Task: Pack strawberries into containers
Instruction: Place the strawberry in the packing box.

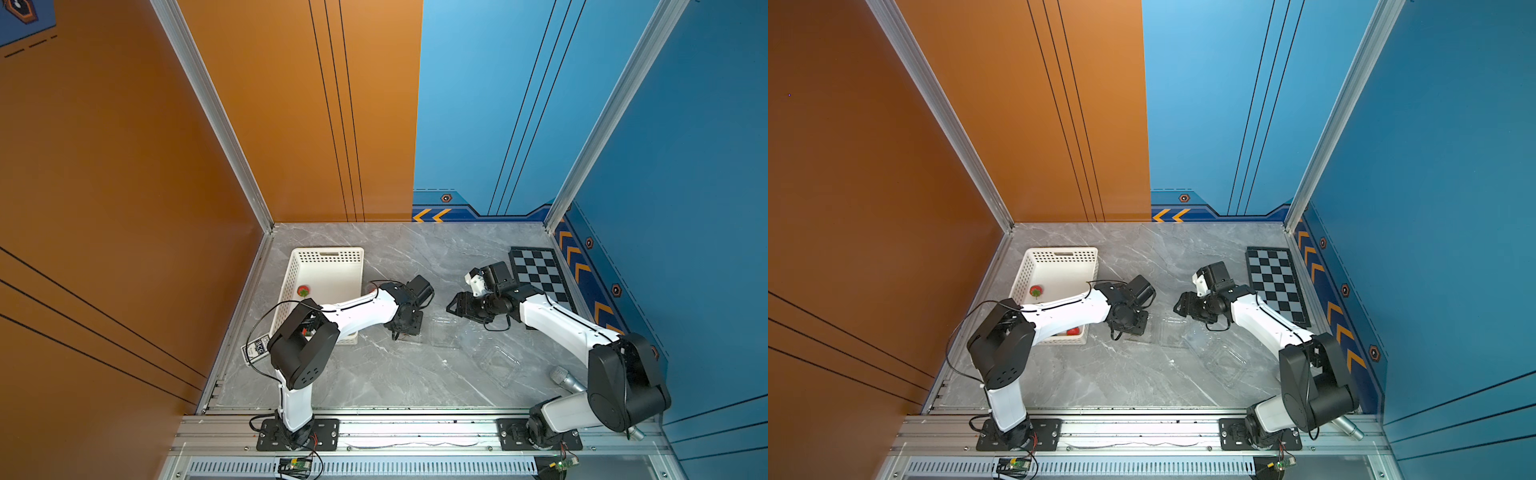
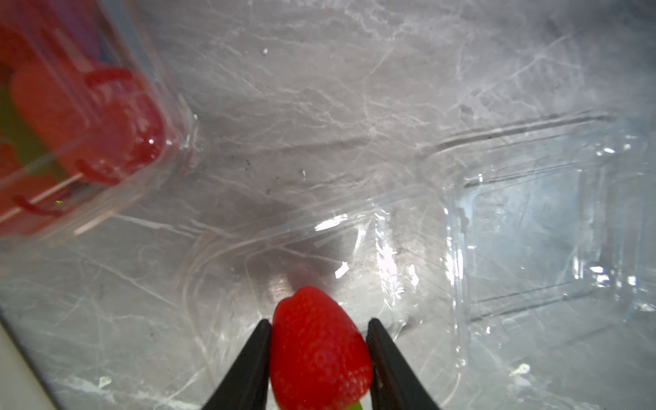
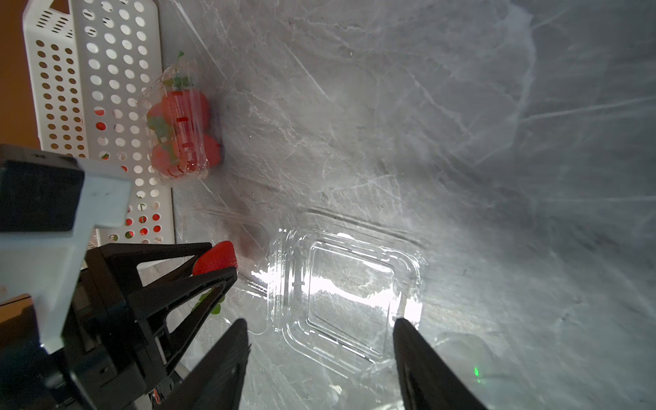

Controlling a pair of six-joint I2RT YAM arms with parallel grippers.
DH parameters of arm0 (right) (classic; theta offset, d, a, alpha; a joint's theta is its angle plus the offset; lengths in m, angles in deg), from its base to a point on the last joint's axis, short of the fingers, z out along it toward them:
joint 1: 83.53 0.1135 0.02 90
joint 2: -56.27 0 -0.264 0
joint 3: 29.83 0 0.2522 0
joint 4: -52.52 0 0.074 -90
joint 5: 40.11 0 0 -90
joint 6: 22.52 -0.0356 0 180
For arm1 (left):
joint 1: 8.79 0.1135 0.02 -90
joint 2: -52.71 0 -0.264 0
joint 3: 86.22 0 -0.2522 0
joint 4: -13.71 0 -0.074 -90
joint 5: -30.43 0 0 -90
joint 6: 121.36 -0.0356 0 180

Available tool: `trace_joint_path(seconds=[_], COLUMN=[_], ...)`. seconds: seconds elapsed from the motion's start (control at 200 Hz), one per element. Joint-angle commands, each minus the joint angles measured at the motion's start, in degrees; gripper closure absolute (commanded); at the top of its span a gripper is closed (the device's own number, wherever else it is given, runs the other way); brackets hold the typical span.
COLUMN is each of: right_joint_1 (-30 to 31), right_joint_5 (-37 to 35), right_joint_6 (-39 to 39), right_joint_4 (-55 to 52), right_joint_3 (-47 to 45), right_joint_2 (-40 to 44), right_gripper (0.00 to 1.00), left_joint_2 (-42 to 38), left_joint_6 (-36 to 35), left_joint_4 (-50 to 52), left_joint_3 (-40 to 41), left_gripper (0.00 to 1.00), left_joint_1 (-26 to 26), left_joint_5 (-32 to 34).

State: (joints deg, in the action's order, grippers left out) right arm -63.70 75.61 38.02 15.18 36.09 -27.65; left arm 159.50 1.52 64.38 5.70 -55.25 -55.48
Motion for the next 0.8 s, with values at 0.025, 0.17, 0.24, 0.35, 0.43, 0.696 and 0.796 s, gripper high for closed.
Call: trace_joint_path(seconds=[0.025,0.17,0.24,0.35,0.43,0.696,0.796], right_joint_1=[1.4,3.4,4.3,5.7,6.6,8.7,9.3], right_joint_5=[-2.2,-2.8,-2.9,-3.8,-4.4,-7.0,-7.0], right_joint_6=[-0.8,-0.2,0.1,0.4,0.4,-0.1,-0.1], right_joint_4=[-2.7,-3.0,-3.4,-4.2,-4.9,-6.2,-6.4], right_joint_3=[1.0,3.0,4.3,6.6,8.2,11.2,11.5], right_joint_2=[-1.4,-2.1,-2.7,-4.1,-5.1,-7.3,-7.6], right_gripper=[0.32,0.31,0.31,0.3,0.3,0.3,0.3], left_joint_2=[1.0,-0.2,-0.8,-1.4,-2.0,-4.4,-4.1], left_joint_6=[0.8,0.7,0.3,-0.4,-0.3,-0.6,-1.1], left_joint_4=[1.1,1.0,1.0,1.0,1.0,1.0,1.0], left_joint_3=[-0.8,-0.6,-0.6,-0.5,-0.1,0.5,0.4], left_gripper=[0.86,0.8,0.75,0.65,0.6,0.53,0.49], left_joint_1=[0.8,0.9,1.0,1.0,1.1,1.7,1.6], left_joint_5=[1.9,2.9,3.2,3.3,3.6,3.4,2.8])
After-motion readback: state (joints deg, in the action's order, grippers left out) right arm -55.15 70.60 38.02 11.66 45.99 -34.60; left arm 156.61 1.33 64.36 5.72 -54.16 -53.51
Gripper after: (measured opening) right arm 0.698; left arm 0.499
